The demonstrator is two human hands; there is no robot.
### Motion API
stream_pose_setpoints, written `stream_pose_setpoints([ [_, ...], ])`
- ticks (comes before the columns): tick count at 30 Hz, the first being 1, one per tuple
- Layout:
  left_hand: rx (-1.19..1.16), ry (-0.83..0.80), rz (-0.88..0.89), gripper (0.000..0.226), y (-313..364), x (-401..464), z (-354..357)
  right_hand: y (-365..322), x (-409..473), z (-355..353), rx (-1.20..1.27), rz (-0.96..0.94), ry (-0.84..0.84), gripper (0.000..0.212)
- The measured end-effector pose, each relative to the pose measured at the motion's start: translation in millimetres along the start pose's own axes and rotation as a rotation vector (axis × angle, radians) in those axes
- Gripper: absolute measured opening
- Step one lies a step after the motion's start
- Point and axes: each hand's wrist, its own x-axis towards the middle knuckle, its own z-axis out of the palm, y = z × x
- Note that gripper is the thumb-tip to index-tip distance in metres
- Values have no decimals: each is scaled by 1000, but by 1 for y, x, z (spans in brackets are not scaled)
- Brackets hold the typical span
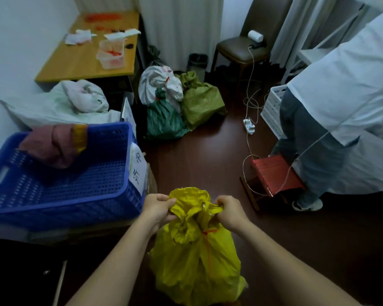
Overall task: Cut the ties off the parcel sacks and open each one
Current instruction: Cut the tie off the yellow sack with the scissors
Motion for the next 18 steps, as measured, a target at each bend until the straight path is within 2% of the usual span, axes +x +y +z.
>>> stream_pose_setpoints([
  [5,28,18,42,9,64,36,24,-19,70,-44,-29,-100,-102,16],
  [8,59,69,72,11,101,58,34,-31,109,-68,-7,-133,-93,10],
  [10,19,96,86,15,124,71,39,-44,137,-83,25,-137,-76,21],
  [14,-9,97,129,19,175,102,47,-73,193,-110,50,-169,-94,59],
  [15,-11,95,143,20,190,112,49,-80,209,-116,51,-191,-106,63],
  [16,-17,95,154,21,206,123,50,-87,225,-122,59,-214,-114,60],
  [18,-35,85,170,22,238,146,54,-103,259,-133,93,-216,-106,41],
])
